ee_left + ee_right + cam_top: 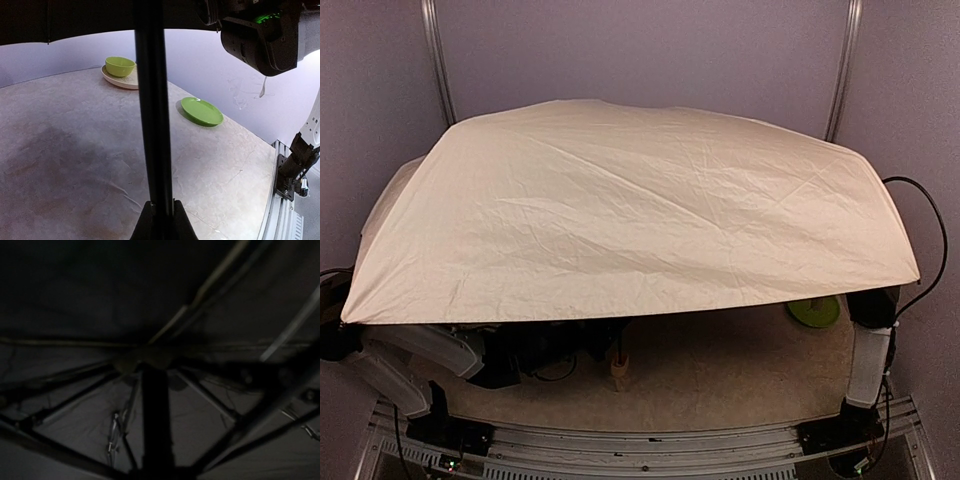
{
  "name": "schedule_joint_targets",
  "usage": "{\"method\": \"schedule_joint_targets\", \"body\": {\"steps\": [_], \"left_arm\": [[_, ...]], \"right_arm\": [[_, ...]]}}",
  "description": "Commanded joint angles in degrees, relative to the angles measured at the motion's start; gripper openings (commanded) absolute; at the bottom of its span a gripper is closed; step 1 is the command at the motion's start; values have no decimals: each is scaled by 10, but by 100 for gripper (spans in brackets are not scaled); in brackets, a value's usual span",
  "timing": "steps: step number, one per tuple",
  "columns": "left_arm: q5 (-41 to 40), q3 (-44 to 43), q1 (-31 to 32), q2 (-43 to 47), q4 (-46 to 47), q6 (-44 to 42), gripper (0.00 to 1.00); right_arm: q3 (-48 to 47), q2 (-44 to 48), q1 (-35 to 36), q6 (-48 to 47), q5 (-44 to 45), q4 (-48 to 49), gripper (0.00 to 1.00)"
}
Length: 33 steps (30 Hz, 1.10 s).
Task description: Put away the umbrella
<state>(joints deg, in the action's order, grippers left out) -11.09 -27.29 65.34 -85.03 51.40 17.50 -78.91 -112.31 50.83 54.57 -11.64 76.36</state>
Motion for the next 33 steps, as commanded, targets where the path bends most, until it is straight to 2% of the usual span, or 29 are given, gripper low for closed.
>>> {"method": "schedule_joint_targets", "body": {"steps": [1,4,8,13,15,16,20,21,24,28,33], "left_arm": [[12,-18,7,12,14,-50,0],[12,-20,6,13,13,-52,0],[13,-22,6,14,12,-54,0],[13,-23,6,16,12,-56,0],[12,-23,7,18,11,-58,0],[11,-23,7,18,11,-59,0],[10,-21,5,21,9,-60,0],[11,-21,3,23,9,-60,0],[33,-28,-17,50,-8,-46,0],[81,-26,-59,84,-32,-16,0],[92,-29,-58,110,-80,-80,0]], "right_arm": [[0,-4,4,-7,2,-10,20],[0,-1,4,-8,2,-15,20],[1,3,4,-15,1,-23,0],[9,7,3,-21,9,-23,0],[19,8,4,-19,15,-7,22],[22,10,4,-17,15,1,22],[23,15,4,-27,7,-11,1],[27,14,4,-27,6,-8,0],[50,25,1,-16,3,-19,0],[90,69,0,-52,20,-97,0],[95,107,0,-118,-2,-215,0]]}}
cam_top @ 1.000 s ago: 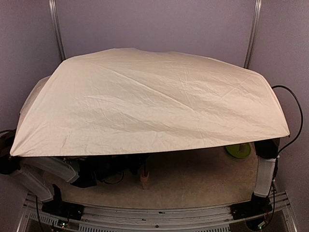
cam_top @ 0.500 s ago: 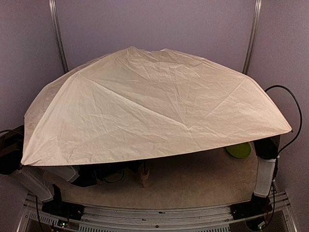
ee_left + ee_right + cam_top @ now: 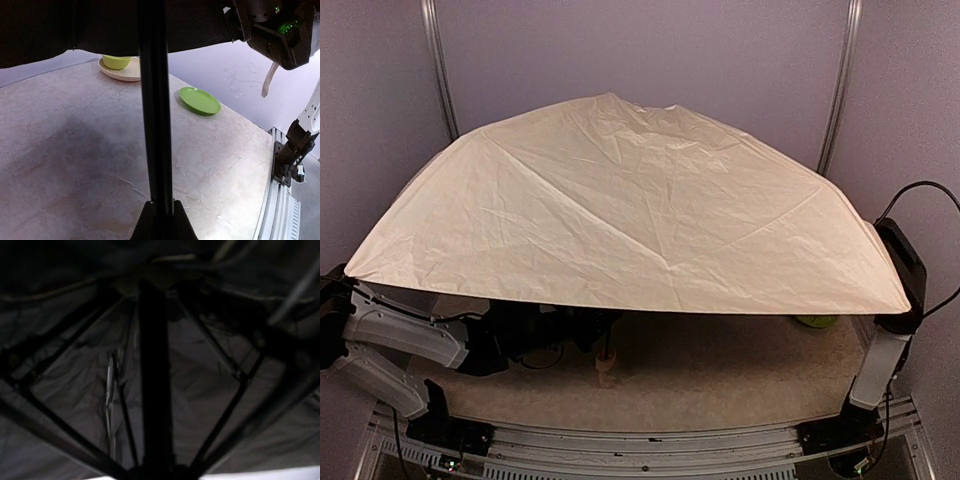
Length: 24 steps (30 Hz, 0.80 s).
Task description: Put away the umbrella
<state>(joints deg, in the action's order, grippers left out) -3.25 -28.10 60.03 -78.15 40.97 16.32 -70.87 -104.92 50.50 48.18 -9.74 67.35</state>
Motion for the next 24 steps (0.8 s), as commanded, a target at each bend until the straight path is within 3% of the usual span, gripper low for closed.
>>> {"method": "schedule_joint_targets", "body": {"steps": [1,6,11,15,24], "left_arm": [[15,-31,-3,42,3,-76,0],[47,-21,-11,89,1,-90,0],[69,-43,-8,93,43,-61,0],[49,-55,0,98,99,-48,0],[38,-42,33,156,158,-88,0]], "right_arm": [[16,40,3,-71,-25,-141,0],[-13,63,9,-168,-27,-292,0],[-19,33,38,-192,-33,-308,0],[-5,36,76,-235,35,-327,0],[32,60,85,-251,-3,-363,0]]}}
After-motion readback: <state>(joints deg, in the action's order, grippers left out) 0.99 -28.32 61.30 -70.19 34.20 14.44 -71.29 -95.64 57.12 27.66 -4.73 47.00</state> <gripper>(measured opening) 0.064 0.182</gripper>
